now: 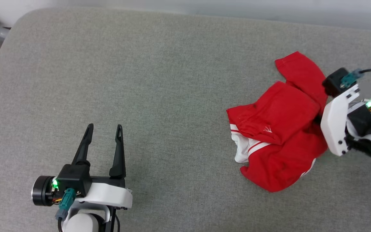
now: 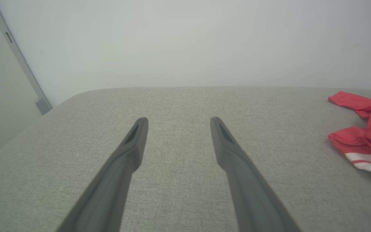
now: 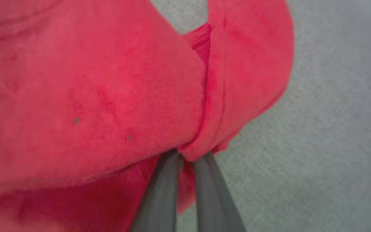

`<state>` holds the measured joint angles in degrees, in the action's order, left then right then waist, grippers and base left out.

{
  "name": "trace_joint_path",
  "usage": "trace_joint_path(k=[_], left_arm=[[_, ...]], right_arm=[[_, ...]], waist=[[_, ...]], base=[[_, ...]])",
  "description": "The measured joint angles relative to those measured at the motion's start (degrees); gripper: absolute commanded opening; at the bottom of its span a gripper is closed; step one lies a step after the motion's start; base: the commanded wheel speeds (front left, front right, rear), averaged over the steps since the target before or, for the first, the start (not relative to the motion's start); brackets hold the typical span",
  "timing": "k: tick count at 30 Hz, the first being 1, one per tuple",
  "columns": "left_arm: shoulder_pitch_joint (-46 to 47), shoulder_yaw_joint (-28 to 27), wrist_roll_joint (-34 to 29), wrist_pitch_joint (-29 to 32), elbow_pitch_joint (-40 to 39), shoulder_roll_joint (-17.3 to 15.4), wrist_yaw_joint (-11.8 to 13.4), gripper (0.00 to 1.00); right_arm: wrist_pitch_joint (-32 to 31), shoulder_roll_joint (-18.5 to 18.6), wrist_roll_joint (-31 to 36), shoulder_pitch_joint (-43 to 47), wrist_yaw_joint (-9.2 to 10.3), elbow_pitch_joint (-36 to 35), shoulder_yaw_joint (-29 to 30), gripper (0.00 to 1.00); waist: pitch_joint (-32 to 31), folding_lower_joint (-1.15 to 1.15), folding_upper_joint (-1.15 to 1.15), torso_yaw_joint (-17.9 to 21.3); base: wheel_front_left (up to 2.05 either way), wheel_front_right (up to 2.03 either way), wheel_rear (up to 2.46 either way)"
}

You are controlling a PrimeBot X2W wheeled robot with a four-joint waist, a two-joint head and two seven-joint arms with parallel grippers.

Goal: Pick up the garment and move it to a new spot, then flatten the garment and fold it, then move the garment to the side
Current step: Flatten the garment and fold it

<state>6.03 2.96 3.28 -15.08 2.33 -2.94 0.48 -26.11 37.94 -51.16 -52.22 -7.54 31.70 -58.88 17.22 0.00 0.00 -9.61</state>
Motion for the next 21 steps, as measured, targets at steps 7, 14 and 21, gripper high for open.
trace_joint_path(k=[7, 14, 21], left_arm=[[-1.6, -1.4, -0.2, 0.0, 0.0, 0.0, -0.4, 1.0], [-2.6, -1.6, -0.4, 0.0, -0.2, 0.0, -0.5, 1.0], [-3.2, -2.0, -0.4, 0.0, -0.4, 0.0, -0.4, 1.0]], right_arm=[[10.1, 1.9, -1.9, -2.2, 0.01, -4.9, 2.5, 0.0], [15.2, 1.3, -1.5, -3.3, 0.02, -15.2, 2.6, 0.0], [15.4, -5.8, 1.4, -3.4, 0.02, -23.9, -3.1, 0.0]], waist=[[-3.1, 0.0, 0.0, 1.1], [-5.1, 0.0, 0.0, 1.4], [-5.7, 0.0, 0.0, 0.4]], base=[[0.0, 0.0, 0.0], [0.0, 0.0, 0.0], [0.0, 0.0, 0.0]])
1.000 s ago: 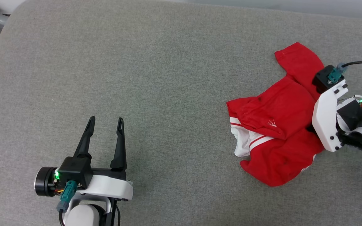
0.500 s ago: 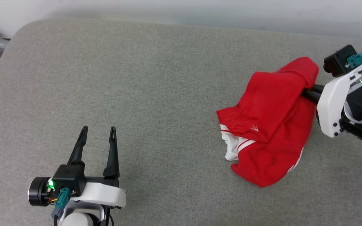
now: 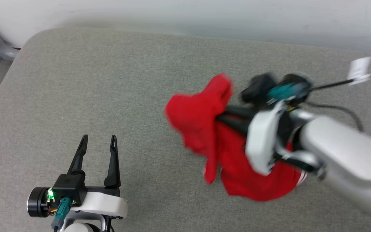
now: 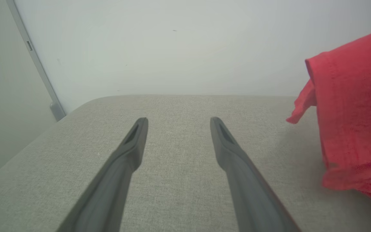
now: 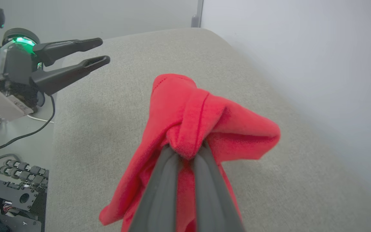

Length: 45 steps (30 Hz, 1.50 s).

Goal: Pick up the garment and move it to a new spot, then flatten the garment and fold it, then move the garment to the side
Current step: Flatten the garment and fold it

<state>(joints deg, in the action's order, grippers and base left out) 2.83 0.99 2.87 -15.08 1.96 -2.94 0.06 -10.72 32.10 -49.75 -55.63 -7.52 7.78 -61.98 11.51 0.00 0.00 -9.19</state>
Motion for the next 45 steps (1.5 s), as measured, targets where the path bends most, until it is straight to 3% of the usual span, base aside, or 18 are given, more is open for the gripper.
trace_joint_path(k=[7, 13, 17, 21, 22, 23, 24, 29, 35, 40, 45], left_arm=[[0.0, 0.2, 0.4, 0.0, -0.2, 0.0, 0.5, 1.0], [0.1, 1.0, 0.9, 0.0, 0.0, 0.0, 0.7, 1.0], [0.4, 1.2, 1.0, 0.0, 0.3, 0.0, 1.0, 1.0], [0.6, 1.3, 1.0, 0.0, 0.3, 0.0, 1.2, 1.0], [0.6, 1.2, 1.0, 0.0, 0.3, 0.0, 1.4, 1.0], [0.6, 1.1, 1.0, 0.0, 0.4, 0.0, 1.5, 1.0], [0.5, 1.0, 0.8, 0.0, 0.5, 0.0, 1.4, 1.0], [-0.4, 0.4, 0.4, 0.0, 0.9, 0.0, 1.2, 1.0], [-2.3, -0.3, -0.1, 0.0, 0.7, 0.0, 1.0, 1.0], [-3.4, -1.1, -0.2, 0.0, 0.4, 0.0, 0.6, 1.0], [-4.3, -1.1, -0.6, 0.0, -0.1, 0.0, 0.6, 1.0]], right_arm=[[-3.1, -8.9, 3.1, 1.2, -0.01, 1.3, -10.0, 0.0], [-11.9, -14.3, 7.4, 10.5, 0.02, 4.2, -11.3, 0.0], [-16.1, -15.2, 11.4, 14.9, 0.0, 5.6, -11.3, 0.0], [-15.0, -15.2, 12.7, 16.0, 0.0, 6.6, -11.4, 0.0], [-13.5, -15.1, 12.6, 15.7, 0.0, 6.9, -11.4, 0.05], [-11.8, -15.1, 12.1, 15.2, 0.0, 7.2, -11.4, 0.43], [-10.3, -15.0, 11.6, 14.4, 0.0, 7.2, -11.5, 1.0], [-1.5, -13.3, 9.0, 10.8, 0.0, 5.8, -10.1, 1.0], [3.3, -8.7, 8.3, 9.9, 0.0, 1.3, -2.9, 1.0], [2.9, -3.4, 10.4, 10.2, 0.0, -2.1, 5.2, 1.0], [-2.1, 3.0, 11.7, 11.1, 0.0, -4.9, 11.5, 1.0]], waist=[[0.9, 0.0, 0.0, -1.5], [1.7, 0.0, 0.0, -3.0], [2.2, 0.0, 0.0, -3.6], [2.1, 0.0, 0.0, -3.4], [2.0, 0.0, 0.0, -3.3], [1.8, 0.0, 0.0, -3.1], [1.5, -0.01, 0.0, -2.9], [-0.5, 0.0, 0.0, -1.9], [-3.2, 0.0, 0.0, -0.3], [-4.8, 0.0, 0.0, 1.0], [-5.5, 0.0, 0.0, 1.7]], base=[[0.0, 0.0, 0.0], [0.0, 0.0, 0.0], [0.0, 0.0, 0.0], [0.0, 0.0, 0.0], [0.0, 0.0, 0.0], [0.0, 0.0, 0.0], [0.0, 0.0, 0.0], [0.0, 0.0, 0.0], [0.0, 0.0, 0.0], [0.0, 0.0, 0.0], [0.0, 0.0, 0.0]])
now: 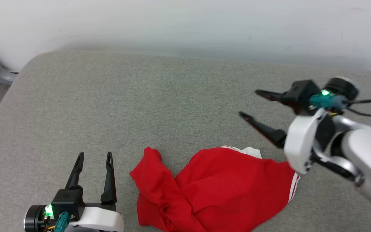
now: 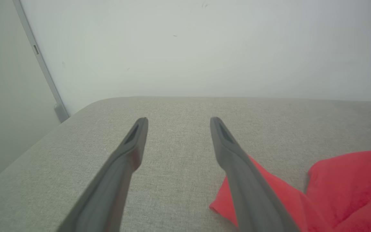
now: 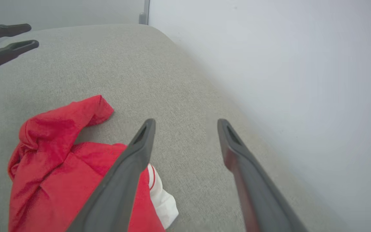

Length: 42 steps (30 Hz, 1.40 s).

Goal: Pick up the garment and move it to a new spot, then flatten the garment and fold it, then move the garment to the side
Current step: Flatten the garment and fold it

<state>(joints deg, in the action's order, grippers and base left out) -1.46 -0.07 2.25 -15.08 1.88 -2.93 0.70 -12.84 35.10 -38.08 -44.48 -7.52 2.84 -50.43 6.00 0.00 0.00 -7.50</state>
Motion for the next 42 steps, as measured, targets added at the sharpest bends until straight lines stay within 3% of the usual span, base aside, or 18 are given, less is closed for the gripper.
trace_joint_path(k=[9, 15, 21, 27, 36, 37, 38, 39, 42], left_arm=[[-0.4, -0.1, -0.2, 0.0, -0.5, 0.0, 0.1, 1.0], [0.0, -0.1, 0.0, 0.0, -0.7, 0.0, 0.1, 1.0], [1.7, 0.9, 0.4, 0.0, -1.0, 0.0, 0.3, 1.0], [3.4, 1.6, 0.6, 0.0, -1.1, 0.0, 0.6, 1.0], [3.8, 2.0, 0.9, 0.0, -0.9, 0.0, 1.4, 1.0], [3.8, 2.0, 0.9, 0.0, -0.9, 0.0, 1.5, 1.0], [3.8, 2.1, 0.9, 0.0, -0.8, 0.0, 1.6, 1.0], [3.8, 2.1, 0.9, 0.0, -0.8, 0.0, 1.6, 1.0], [3.8, 2.1, 0.9, 0.0, -0.7, 0.0, 1.6, 1.0]], right_arm=[[-15.5, 10.9, -3.5, 2.7, 0.0, -4.1, 1.1, 1.0], [-23.2, 14.3, -6.5, 6.0, 0.0, -4.8, -1.2, 1.0], [-24.6, 13.9, -7.3, 7.9, 0.0, 0.1, -2.2, 1.0], [-24.4, 11.2, -7.2, 8.3, 0.01, 6.5, -5.2, 1.0], [-22.0, 9.9, -8.5, 7.2, 0.48, 9.7, -10.1, 1.0], [-21.2, 9.8, -8.8, 6.9, 0.48, 9.7, -10.7, 0.8], [-20.1, 9.7, -9.0, 6.8, 0.48, 9.7, -11.0, 0.11], [-19.0, 9.6, -9.2, 6.8, 0.48, 9.8, -11.3, 0.0], [-15.6, 8.7, -9.6, 6.2, 0.33, 10.0, -12.0, 0.0]], waist=[[0.7, 0.0, 0.0, -0.1], [2.2, 0.0, 0.0, -0.4], [4.7, 0.0, 0.0, -1.2], [7.5, -0.01, 0.0, -2.2], [8.5, 0.0, 0.0, -2.6], [8.4, 0.0, 0.0, -2.5], [8.3, 0.0, 0.0, -2.4], [8.2, 0.0, 0.0, -2.4], [7.7, 0.0, 0.0, -2.1]], base=[[0.0, 0.0, 0.0], [0.0, 0.0, 0.0], [0.0, 0.0, 0.0], [0.0, 0.0, 0.0], [0.0, 0.0, 0.0], [0.0, 0.0, 0.0], [0.0, 0.0, 0.0], [0.0, 0.0, 0.0], [0.0, 0.0, 0.0]])
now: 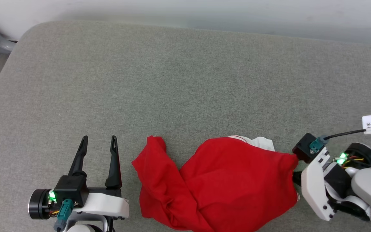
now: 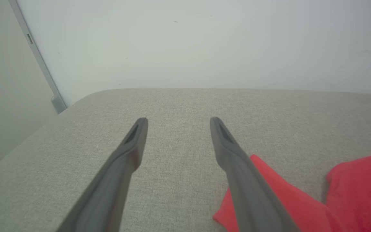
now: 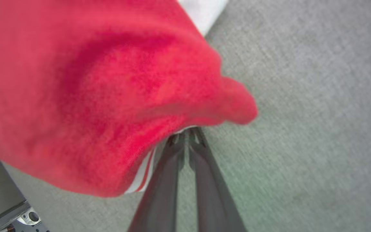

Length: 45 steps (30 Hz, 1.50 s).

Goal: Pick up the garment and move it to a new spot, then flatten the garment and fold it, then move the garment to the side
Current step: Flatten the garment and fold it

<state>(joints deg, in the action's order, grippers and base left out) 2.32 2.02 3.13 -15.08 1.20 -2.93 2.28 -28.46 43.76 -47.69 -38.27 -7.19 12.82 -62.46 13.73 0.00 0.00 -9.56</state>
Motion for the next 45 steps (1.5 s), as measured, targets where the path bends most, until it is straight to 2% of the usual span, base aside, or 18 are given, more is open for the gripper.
trace_joint_path(k=[3, 7, 14, 19, 22, 23, 29, 33, 35, 39, 43, 45], left_arm=[[0.0, -0.1, 0.0, 0.0, 0.2, 0.0, 0.0, 1.0], [-0.8, -0.3, 0.0, 0.0, 0.3, 0.0, 0.0, 1.0], [-2.4, -1.3, -0.4, 0.0, 0.2, 0.0, 0.0, 1.0], [-3.2, -1.9, -0.4, 0.0, 0.0, 0.0, -0.3, 1.0], [-3.2, -2.0, -0.4, 0.0, 0.0, 0.0, -0.6, 1.0], [-3.2, -2.0, -0.4, 0.0, 0.0, 0.0, -0.6, 1.0], [-3.3, -2.0, -0.5, 0.0, 0.0, 0.0, -0.8, 1.0], [-3.2, -2.1, -0.9, 0.0, 0.0, 0.0, -1.1, 1.0], [-3.2, -2.1, -0.9, 0.0, 0.0, 0.0, -1.2, 1.0], [-3.2, -1.7, -0.8, 0.0, -0.1, 0.0, -1.2, 1.0], [-3.1, -1.2, -0.5, 0.0, -0.1, 0.0, -1.1, 1.0], [-2.9, -0.8, -0.3, 0.0, -0.1, 0.0, -0.8, 1.0]], right_arm=[[3.5, -0.7, -0.4, -0.1, -0.25, 0.2, 0.1, 0.0], [7.8, 0.0, -0.7, -0.1, -0.33, -0.1, 2.5, 0.0], [13.4, 3.3, -0.7, 0.8, -0.33, -3.1, 10.8, 0.0], [14.1, 5.8, -0.5, 3.8, -0.32, -4.9, 17.6, 0.0], [14.5, 6.0, -0.7, 7.1, -0.33, -5.0, 22.0, 0.0], [15.2, 5.8, -0.2, 8.2, -0.33, -4.8, 23.6, 1.0], [18.2, 1.3, 1.8, 13.2, -0.32, -5.8, 32.2, 1.0], [16.1, -0.4, 2.9, 13.4, -0.32, -9.5, 34.6, 1.0], [12.9, -0.5, 3.0, 13.3, -0.32, -11.7, 33.5, 1.0], [3.7, 0.7, 1.7, 11.8, -0.33, -15.3, 27.7, 1.0], [-5.2, 2.0, 1.7, 9.1, -0.33, -16.2, 21.9, 1.0], [-7.6, 2.4, 2.6, 7.4, -0.33, -15.9, 19.1, 1.0]], waist=[[-0.7, -0.01, 0.0, 0.2], [-2.0, 0.0, 0.0, 0.5], [-4.5, 0.0, 0.0, 1.7], [-5.5, 0.0, 0.0, 2.8], [-5.8, 0.0, 0.0, 3.4], [-5.9, 0.0, 0.0, 3.5], [-6.1, 0.0, 0.0, 3.7], [-6.2, 0.0, 0.0, 3.3], [-6.1, 0.0, 0.0, 3.0], [-5.8, 0.0, 0.0, 2.3], [-5.1, 0.0, 0.0, 1.5], [-4.5, 0.0, 0.0, 1.2]], base=[[0.0, 0.0, 0.0], [0.0, 0.0, 0.0], [0.0, 0.0, 0.0], [0.0, 0.0, 0.0], [0.0, 0.0, 0.0], [0.0, 0.0, 0.0], [0.0, 0.0, 0.0], [0.0, 0.0, 0.0], [0.0, 0.0, 0.0], [0.0, 0.0, 0.0], [0.0, 0.0, 0.0], [0.0, 0.0, 0.0]])
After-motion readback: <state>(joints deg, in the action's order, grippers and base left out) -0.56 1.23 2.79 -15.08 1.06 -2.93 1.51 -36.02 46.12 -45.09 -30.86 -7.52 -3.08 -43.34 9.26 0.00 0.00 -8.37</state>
